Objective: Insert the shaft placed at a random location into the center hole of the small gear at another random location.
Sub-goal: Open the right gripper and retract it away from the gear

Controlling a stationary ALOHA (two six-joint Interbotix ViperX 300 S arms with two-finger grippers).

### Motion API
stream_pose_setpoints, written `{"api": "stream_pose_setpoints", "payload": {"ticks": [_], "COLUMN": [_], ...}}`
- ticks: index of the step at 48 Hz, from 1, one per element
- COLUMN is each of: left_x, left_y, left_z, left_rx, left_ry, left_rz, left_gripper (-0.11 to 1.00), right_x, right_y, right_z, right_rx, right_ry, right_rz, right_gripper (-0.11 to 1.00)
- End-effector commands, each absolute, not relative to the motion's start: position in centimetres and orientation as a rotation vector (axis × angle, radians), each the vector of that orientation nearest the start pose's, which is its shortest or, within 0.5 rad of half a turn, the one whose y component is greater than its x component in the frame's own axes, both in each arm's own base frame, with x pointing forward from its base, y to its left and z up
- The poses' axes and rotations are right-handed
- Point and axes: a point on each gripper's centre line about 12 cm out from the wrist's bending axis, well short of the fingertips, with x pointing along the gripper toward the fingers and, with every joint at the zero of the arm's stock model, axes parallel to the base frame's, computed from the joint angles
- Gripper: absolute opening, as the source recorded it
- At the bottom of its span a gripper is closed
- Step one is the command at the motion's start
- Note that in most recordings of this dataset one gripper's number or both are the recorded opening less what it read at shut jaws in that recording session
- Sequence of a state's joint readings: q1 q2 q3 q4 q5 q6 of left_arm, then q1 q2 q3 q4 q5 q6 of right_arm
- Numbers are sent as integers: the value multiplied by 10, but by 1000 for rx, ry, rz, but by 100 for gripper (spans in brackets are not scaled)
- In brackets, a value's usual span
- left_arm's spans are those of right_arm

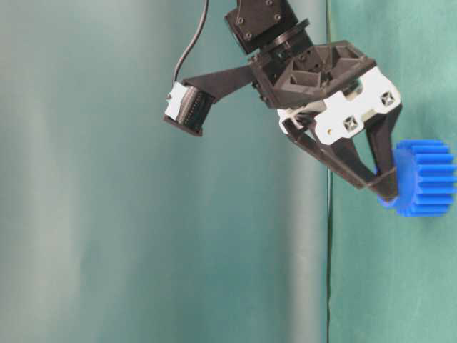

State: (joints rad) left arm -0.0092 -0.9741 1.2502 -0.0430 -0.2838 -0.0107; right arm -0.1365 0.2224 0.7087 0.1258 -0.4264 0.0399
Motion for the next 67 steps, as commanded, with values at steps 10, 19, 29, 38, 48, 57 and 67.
{"api": "stream_pose_setpoints", "payload": {"ticks": [10, 19, 29, 38, 48, 57, 67], "left_x": [193, 193, 193, 193, 192, 192, 192], "left_y": [-1, -1, -1, -1, -1, -1, -1], "left_z": [268, 268, 269, 270, 271, 271, 270], "left_rx": [-55, -55, -55, -55, -55, -55, -55], "left_ry": [-20, -20, -24, -27, -32, -30, -30], "left_rz": [1, 1, 1, 1, 1, 1, 1], "left_gripper": [-1, -1, -1, -1, -1, -1, -1], "right_x": [406, 396, 388, 385, 357, 319, 280], "right_y": [-61, -59, -57, -54, -44, -33, -28], "right_z": [165, 214, 238, 236, 240, 245, 251], "right_rx": [150, 113, 98, 98, 102, 109, 113], "right_ry": [363, 299, 268, 279, 276, 252, 236], "right_rz": [-206, -188, -180, -174, -156, -139, -127], "right_gripper": [78, 78, 78, 78, 78, 78, 78]}}
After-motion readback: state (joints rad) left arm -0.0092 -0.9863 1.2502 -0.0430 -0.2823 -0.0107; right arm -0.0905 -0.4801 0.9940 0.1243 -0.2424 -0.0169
